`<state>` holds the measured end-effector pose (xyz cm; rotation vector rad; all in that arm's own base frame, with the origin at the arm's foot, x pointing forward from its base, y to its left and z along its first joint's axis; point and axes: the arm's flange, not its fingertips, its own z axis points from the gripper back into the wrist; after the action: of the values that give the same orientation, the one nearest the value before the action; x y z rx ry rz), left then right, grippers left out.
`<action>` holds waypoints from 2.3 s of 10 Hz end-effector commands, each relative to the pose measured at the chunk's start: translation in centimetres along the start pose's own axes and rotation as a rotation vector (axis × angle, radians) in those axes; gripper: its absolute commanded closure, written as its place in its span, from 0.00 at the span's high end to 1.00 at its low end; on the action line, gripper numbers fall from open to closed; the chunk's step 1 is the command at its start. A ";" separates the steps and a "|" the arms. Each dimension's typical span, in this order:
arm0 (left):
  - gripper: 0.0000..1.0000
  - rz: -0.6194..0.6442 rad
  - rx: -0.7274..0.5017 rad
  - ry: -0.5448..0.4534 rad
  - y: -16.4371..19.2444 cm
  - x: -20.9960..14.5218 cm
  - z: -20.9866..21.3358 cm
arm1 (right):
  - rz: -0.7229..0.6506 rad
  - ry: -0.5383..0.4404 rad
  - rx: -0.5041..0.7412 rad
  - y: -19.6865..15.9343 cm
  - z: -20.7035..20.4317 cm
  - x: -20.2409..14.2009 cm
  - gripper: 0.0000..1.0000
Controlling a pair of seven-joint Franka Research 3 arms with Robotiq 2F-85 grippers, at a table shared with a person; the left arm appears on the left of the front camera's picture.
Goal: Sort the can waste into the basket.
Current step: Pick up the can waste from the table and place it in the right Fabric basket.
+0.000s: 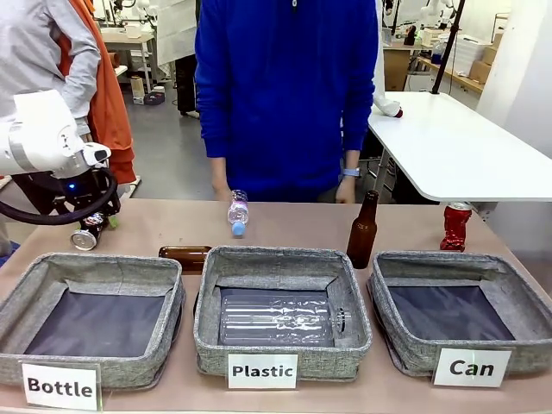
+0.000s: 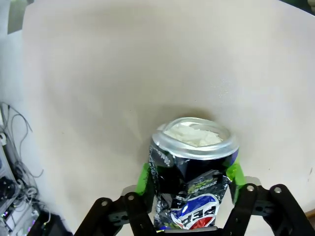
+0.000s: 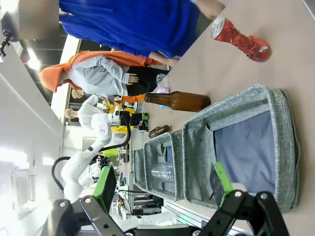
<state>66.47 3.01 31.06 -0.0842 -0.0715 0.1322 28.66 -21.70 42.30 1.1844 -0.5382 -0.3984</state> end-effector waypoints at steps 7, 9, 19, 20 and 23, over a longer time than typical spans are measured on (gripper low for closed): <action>0.00 -0.153 -0.168 -0.073 2.2 -4.4 8.6 | 0.007 -0.006 0.014 0.2 0.1 0.3 1.00; 0.00 -0.402 -0.344 -0.083 4.5 -11.4 15.6 | 0.007 -0.006 0.014 0.2 0.1 0.3 1.00; 0.00 -0.781 -0.438 -0.184 5.6 -24.5 19.6 | 0.007 -0.006 0.014 0.2 0.1 0.3 1.00; 0.37 -0.798 -0.434 -0.177 5.5 -24.9 19.4 | 0.007 -0.006 0.014 0.2 0.1 0.3 1.00; 0.37 -0.964 -0.479 -0.419 -5.8 -25.6 25.4 | 0.007 -0.006 0.014 0.2 0.1 0.3 1.00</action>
<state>40.08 -0.13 53.09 -0.4994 -0.4755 -0.7809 28.67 -21.74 42.31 1.1836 -0.5360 -0.3990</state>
